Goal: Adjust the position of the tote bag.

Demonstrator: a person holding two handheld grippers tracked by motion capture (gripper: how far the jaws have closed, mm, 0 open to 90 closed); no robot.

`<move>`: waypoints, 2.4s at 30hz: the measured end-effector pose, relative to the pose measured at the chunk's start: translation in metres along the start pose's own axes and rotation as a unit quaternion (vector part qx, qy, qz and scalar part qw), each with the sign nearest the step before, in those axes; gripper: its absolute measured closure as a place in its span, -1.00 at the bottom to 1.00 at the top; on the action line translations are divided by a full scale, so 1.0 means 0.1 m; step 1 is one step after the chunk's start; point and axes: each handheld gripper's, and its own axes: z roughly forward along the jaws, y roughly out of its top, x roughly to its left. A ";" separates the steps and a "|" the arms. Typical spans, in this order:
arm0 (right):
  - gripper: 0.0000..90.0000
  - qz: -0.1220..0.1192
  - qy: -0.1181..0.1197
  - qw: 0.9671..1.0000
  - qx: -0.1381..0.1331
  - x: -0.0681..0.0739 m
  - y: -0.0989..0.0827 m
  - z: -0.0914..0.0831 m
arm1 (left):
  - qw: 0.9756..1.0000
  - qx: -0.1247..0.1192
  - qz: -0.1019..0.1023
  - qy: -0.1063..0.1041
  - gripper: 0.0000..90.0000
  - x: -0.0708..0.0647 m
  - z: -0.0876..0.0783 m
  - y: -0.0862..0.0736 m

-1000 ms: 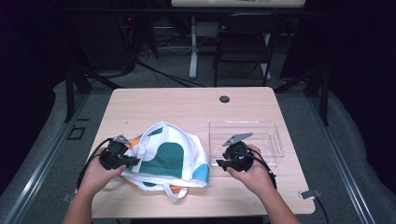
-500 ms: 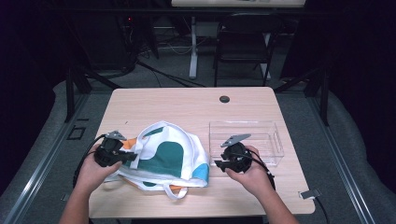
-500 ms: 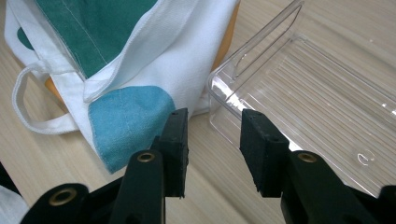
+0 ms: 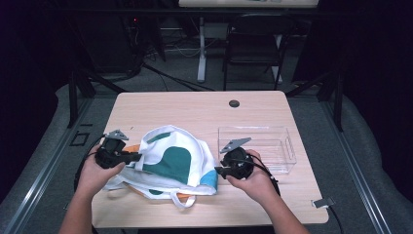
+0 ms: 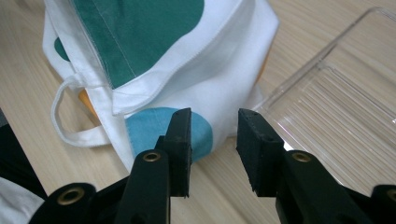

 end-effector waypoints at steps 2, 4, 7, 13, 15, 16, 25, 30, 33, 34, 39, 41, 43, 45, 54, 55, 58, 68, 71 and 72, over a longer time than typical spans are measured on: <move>0.46 -0.011 0.005 1.000 0.002 0.05 0.08 0.02 | 1.000 -0.005 0.000 0.002 0.96 0.01 -0.02 0.02; 0.47 -0.013 0.005 1.000 0.000 0.06 0.10 0.02 | 1.000 -0.006 -0.002 0.001 0.96 0.02 -0.02 0.03; 0.47 -0.024 0.007 1.000 0.002 0.12 0.20 0.03 | 1.000 -0.010 -0.003 0.002 0.96 0.03 -0.03 0.05; 0.49 -0.043 0.020 0.999 0.008 0.23 0.33 0.10 | 1.000 -0.016 -0.005 0.004 0.96 0.06 -0.04 0.07; 0.50 -0.044 0.022 0.999 0.009 0.25 0.34 0.12 | 1.000 -0.018 -0.008 0.004 0.96 0.07 -0.04 0.07; 0.50 -0.046 0.024 0.999 0.010 0.26 0.35 0.14 | 1.000 -0.020 -0.008 0.004 0.96 0.08 -0.04 0.07; 0.53 -0.079 0.039 0.996 0.027 0.47 0.47 0.35 | 1.000 -0.021 -0.021 0.005 0.96 0.15 0.00 0.04; 0.59 -0.099 0.047 0.993 0.037 0.60 0.52 0.51 | 0.999 -0.022 -0.025 0.004 0.95 0.16 0.01 0.03; 0.60 -0.106 0.051 0.992 0.042 0.67 0.55 0.60 | 0.999 -0.022 -0.026 0.003 0.96 0.16 0.01 0.02; 0.61 -0.108 0.053 0.992 0.047 0.68 0.56 0.63 | 0.999 -0.022 -0.025 0.002 0.96 0.16 0.01 0.02; 0.62 -0.118 0.054 0.990 0.055 0.76 0.58 0.74 | 0.999 -0.024 -0.026 -0.001 0.96 0.17 0.00 0.02; 0.62 -0.123 0.054 0.989 0.058 0.79 0.59 0.77 | 0.999 -0.025 -0.027 -0.001 0.96 0.17 0.00 0.01; 0.62 -0.126 0.054 0.989 0.058 0.82 0.60 0.80 | 0.999 -0.025 -0.027 -0.001 0.96 0.17 0.00 0.02; 0.60 -0.129 0.054 0.988 0.059 0.84 0.61 0.82 | 0.999 -0.025 -0.026 0.000 0.96 0.17 0.00 0.02; 0.57 -0.147 0.041 0.986 0.066 0.91 0.64 0.92 | 0.999 -0.028 -0.030 -0.003 0.96 0.18 -0.01 0.00; 0.57 -0.151 0.037 0.986 0.067 0.92 0.64 0.94 | 0.999 -0.028 -0.030 -0.004 0.96 0.18 -0.01 0.00; 0.57 -0.151 0.037 0.986 0.067 0.93 0.64 0.96 | 0.999 -0.027 -0.029 -0.005 0.96 0.18 0.00 0.00; 0.78 -0.159 0.023 0.984 0.073 0.94 0.63 0.98 | 0.999 -0.022 -0.030 -0.007 0.95 0.20 0.02 -0.01; 0.85 -0.153 0.024 0.985 0.074 0.93 0.64 0.96 | 0.999 -0.021 -0.031 -0.008 0.95 0.20 0.03 -0.02; 0.88 -0.152 0.023 0.985 0.073 0.93 0.64 0.96 | 0.999 -0.021 -0.031 -0.008 0.95 0.20 0.03 -0.02</move>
